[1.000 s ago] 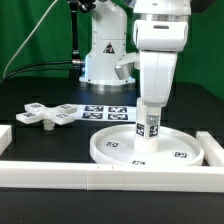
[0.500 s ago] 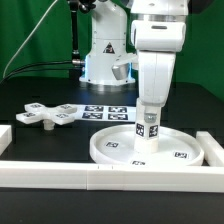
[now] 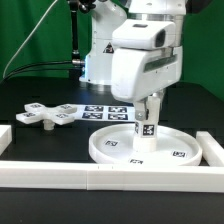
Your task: Assemble round table
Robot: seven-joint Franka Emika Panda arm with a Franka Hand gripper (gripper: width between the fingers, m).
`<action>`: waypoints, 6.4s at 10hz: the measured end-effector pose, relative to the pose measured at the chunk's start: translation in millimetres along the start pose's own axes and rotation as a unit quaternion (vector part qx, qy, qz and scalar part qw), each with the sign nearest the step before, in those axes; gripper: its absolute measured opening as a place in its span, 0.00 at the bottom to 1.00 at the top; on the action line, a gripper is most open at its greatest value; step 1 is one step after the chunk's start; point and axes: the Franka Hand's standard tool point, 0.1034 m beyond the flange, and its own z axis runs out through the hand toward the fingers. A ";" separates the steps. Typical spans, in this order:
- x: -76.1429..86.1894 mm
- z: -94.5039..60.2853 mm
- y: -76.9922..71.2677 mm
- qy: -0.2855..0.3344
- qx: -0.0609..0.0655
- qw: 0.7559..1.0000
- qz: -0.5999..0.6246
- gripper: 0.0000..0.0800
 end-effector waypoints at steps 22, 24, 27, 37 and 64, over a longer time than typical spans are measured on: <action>-6.1 2.2 -0.1 -0.019 0.086 0.533 0.842 0.51; -6.2 2.4 0.0 -0.020 0.086 0.521 0.849 0.52; -0.9 0.2 -1.2 -0.013 0.076 0.579 0.812 0.79; -10.2 -14.2 -26.8 0.039 0.048 0.796 0.602 0.81; -197.5 16.3 49.8 0.050 -0.036 0.922 0.382 0.81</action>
Offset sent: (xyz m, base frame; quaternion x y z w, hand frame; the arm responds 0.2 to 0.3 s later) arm 0.0000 0.0000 0.0000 0.0000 0.0000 0.1296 0.9916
